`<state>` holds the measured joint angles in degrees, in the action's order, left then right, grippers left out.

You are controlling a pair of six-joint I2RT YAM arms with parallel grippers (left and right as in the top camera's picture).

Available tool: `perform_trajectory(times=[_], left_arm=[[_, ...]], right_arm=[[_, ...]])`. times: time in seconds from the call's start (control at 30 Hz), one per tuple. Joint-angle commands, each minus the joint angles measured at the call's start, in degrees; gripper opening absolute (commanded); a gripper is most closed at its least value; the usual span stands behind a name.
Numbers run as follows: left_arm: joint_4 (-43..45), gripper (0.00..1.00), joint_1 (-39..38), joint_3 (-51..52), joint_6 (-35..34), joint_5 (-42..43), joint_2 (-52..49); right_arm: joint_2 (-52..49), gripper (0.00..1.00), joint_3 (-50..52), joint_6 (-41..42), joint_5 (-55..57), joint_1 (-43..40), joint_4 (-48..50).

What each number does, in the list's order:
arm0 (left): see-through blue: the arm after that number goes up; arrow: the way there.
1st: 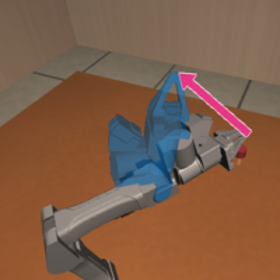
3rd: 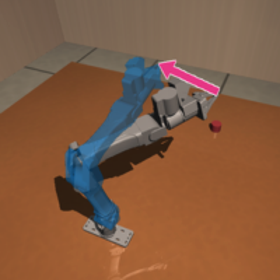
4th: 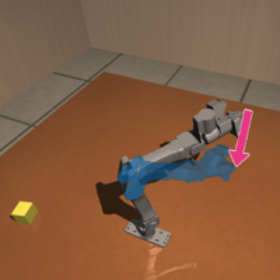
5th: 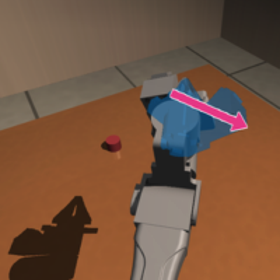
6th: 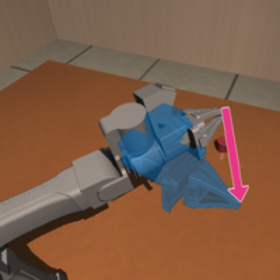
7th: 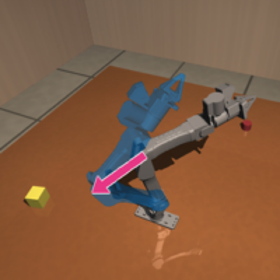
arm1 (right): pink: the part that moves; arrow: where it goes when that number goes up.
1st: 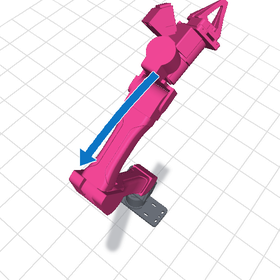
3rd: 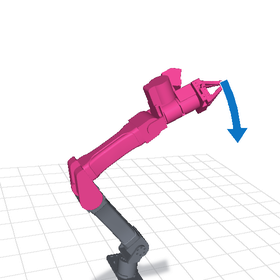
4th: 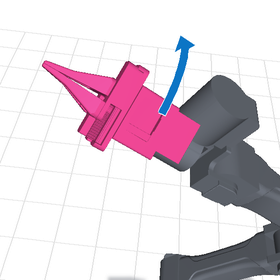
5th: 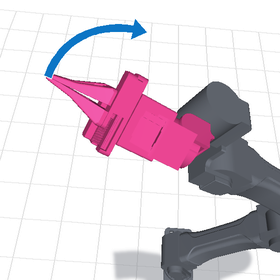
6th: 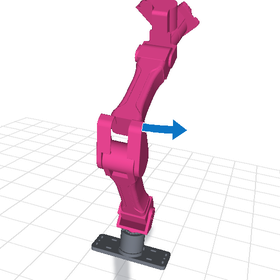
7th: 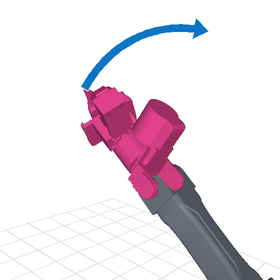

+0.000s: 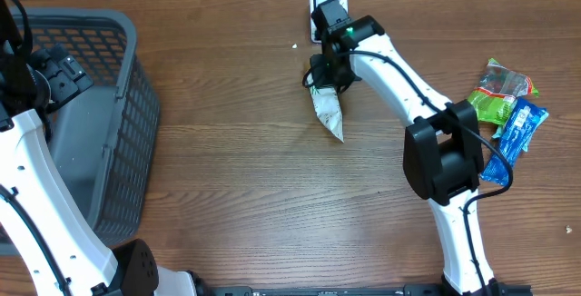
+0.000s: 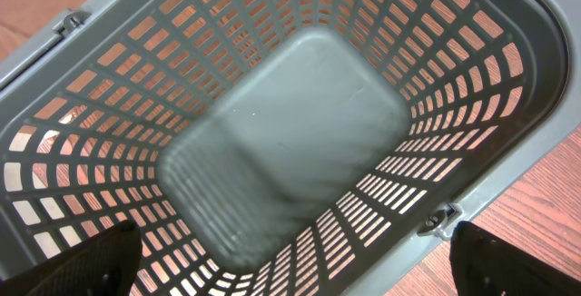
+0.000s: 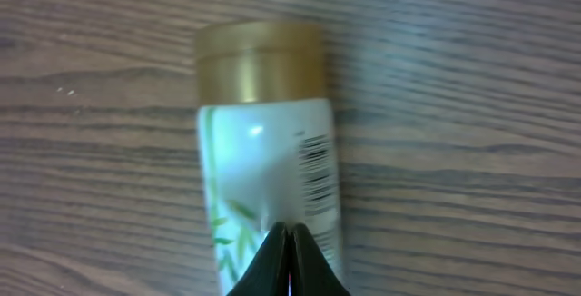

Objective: Scan the item barcode
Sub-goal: 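Hold and turn the white tube in front of the scanner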

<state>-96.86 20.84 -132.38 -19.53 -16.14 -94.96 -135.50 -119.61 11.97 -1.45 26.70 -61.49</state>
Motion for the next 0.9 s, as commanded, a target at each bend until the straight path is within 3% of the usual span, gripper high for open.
perform_trajectory(times=[0.0,0.27,0.87], left_arm=[[0.1,1.0,0.1,0.0,0.2,-0.8,-0.2],[0.1,1.0,0.2,0.0,0.2,-0.8,-0.2],[0.1,1.0,0.1,0.0,0.2,-0.8,-0.2]], right_arm=[[-0.4,0.04,0.0,-1.1,-1.2,2.2,-0.3],[-0.3,0.04,-0.6,-1.6,-0.9,4.0,-0.3],[-0.4,0.04,-0.2,3.1,1.8,-3.1,-0.7]])
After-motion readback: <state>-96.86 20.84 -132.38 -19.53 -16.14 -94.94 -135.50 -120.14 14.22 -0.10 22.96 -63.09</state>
